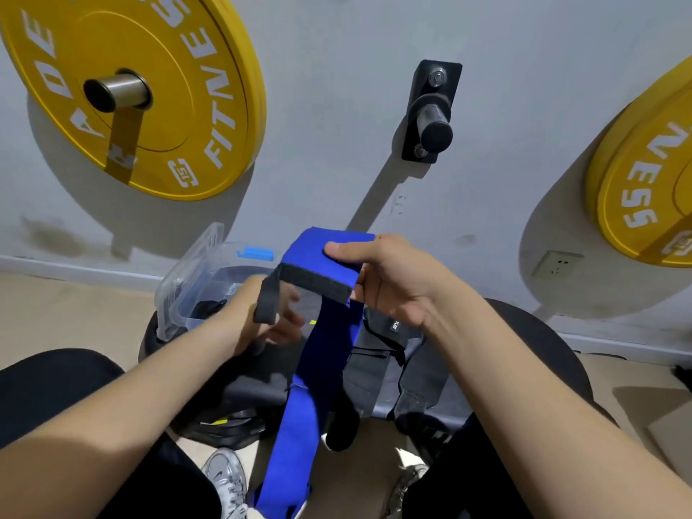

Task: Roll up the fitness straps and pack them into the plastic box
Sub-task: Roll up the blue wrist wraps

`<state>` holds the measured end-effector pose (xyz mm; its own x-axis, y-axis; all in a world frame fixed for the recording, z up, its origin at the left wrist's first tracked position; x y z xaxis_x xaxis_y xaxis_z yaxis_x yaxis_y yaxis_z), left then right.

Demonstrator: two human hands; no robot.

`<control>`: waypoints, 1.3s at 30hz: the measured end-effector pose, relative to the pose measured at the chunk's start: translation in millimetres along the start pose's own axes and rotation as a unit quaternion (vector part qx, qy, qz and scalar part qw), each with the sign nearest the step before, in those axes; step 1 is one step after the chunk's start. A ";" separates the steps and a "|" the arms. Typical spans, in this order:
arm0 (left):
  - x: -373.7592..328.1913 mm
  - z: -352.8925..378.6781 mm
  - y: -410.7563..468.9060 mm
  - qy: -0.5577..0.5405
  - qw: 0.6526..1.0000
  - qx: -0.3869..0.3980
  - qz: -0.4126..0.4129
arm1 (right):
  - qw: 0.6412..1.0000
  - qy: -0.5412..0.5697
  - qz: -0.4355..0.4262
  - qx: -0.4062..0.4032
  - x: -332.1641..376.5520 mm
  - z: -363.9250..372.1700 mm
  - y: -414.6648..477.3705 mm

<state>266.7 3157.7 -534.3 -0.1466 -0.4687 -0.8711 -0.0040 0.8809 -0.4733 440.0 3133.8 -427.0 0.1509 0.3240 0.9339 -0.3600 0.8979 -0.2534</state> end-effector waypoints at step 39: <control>-125.1 -1.0 13.4 0.019 0.918 0.063 0.392 | 0.740 -0.524 -0.374 -0.194 58.8 -37.7 42.2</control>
<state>284.1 3228.2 -431.6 -0.0903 0.3102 -0.9464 0.2311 0.9308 0.2831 468.5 3201.9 -392.3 -0.6969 -0.5326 0.4803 -0.2139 0.7935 0.5697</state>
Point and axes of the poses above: each hand's wrist, its own y-axis towards the middle knuckle, its own z-axis out of the palm, x = y × z, the point moved 8 cm from there along y, towards the middle knuckle, and after that the axes turned 6 degrees about -y, right-handed, at the moved point
